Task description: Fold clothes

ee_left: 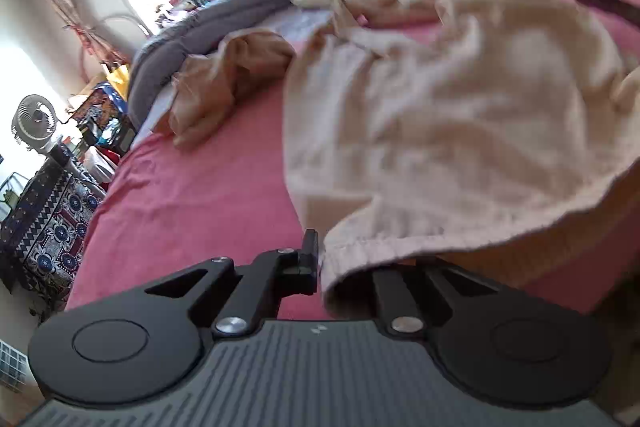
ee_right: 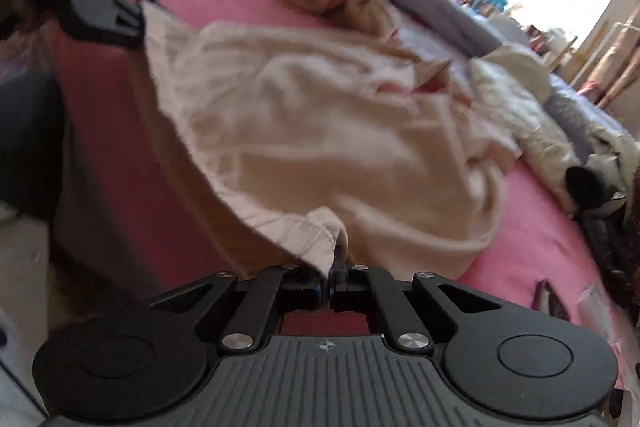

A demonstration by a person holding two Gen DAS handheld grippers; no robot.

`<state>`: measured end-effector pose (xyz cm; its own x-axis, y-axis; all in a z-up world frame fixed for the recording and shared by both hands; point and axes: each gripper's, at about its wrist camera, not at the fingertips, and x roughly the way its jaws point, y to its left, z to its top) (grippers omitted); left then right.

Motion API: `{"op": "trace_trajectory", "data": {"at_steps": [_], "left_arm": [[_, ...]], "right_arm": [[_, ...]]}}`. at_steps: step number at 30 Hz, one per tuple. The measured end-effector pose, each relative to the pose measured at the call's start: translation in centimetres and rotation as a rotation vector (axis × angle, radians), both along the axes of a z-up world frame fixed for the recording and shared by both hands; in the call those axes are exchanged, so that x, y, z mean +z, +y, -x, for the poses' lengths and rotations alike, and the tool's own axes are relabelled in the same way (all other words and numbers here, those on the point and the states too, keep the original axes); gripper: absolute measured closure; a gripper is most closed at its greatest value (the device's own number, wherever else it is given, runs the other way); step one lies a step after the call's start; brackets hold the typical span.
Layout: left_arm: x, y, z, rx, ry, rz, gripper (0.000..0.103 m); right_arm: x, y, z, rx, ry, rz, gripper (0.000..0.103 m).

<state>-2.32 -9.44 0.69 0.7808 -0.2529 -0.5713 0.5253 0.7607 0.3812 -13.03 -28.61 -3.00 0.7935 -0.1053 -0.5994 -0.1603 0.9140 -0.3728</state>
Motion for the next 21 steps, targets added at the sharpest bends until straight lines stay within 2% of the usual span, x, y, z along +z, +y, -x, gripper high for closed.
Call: {"op": "trace_trajectory", "data": {"at_steps": [1,3,4,5,6,7,10,11,12,14,15,17,19,20,21], "left_arm": [[2.5,0.1,-0.3,0.018,-0.05,0.068,0.091],[5.8,0.4,-0.2,0.022,-0.155,0.141,0.088],[7.3,0.6,-0.1,0.021,-0.208,0.172,0.085],[7.4,0.7,0.0,0.021,-0.211,0.168,0.084],[6.8,0.7,0.0,0.021,-0.191,0.146,0.084],[5.3,0.8,0.1,0.017,-0.137,0.109,0.084],[-1.0,1.4,1.2,-0.002,0.075,-0.021,0.084],[-2.9,1.4,1.7,-0.015,0.131,-0.063,0.085],[-4.1,1.2,1.9,-0.033,0.142,-0.096,0.085],[-3.5,-0.4,0.3,-0.06,0.082,-0.142,0.086],[-1.0,-1.2,-1.2,-0.041,0.025,-0.107,0.086],[5.6,-2.0,-3.7,0.024,-0.115,0.04,0.086],[13.2,-1.7,-4.5,0.065,-0.263,0.255,0.081],[15.8,-1.5,-4.1,0.064,-0.333,0.322,0.081],[17.2,-1.7,-3.6,0.062,-0.401,0.33,0.081]], "right_arm": [[2.5,-0.7,0.0,-0.042,-0.118,-0.013,0.098],[6.5,-1.6,1.0,-0.085,-0.341,0.004,0.098],[7.4,-1.9,1.4,-0.086,-0.368,-0.001,0.098],[7.8,-2.2,1.6,-0.079,-0.359,-0.014,0.098],[7.0,-2.3,1.7,-0.063,-0.293,-0.044,0.098],[5.2,-2.1,1.8,-0.045,-0.185,-0.069,0.098],[-0.9,-1.3,3.1,0.011,0.163,-0.131,0.098],[-2.3,-0.9,3.8,0.032,0.24,-0.14,0.098],[-3.2,-0.5,3.7,0.042,0.268,-0.118,0.098],[-2.5,-0.4,1.4,0.041,0.219,-0.049,0.098],[-0.6,-0.9,-0.5,0.013,0.146,-0.018,0.099],[6.5,-1.8,-3.2,-0.075,-0.18,0.079,0.099],[14.2,-2.3,-2.5,-0.125,-0.558,0.117,0.098],[17.2,-2.5,-1.4,-0.135,-0.714,0.107,0.097],[18.8,-2.6,-0.8,-0.138,-0.789,0.108,0.097]]}}
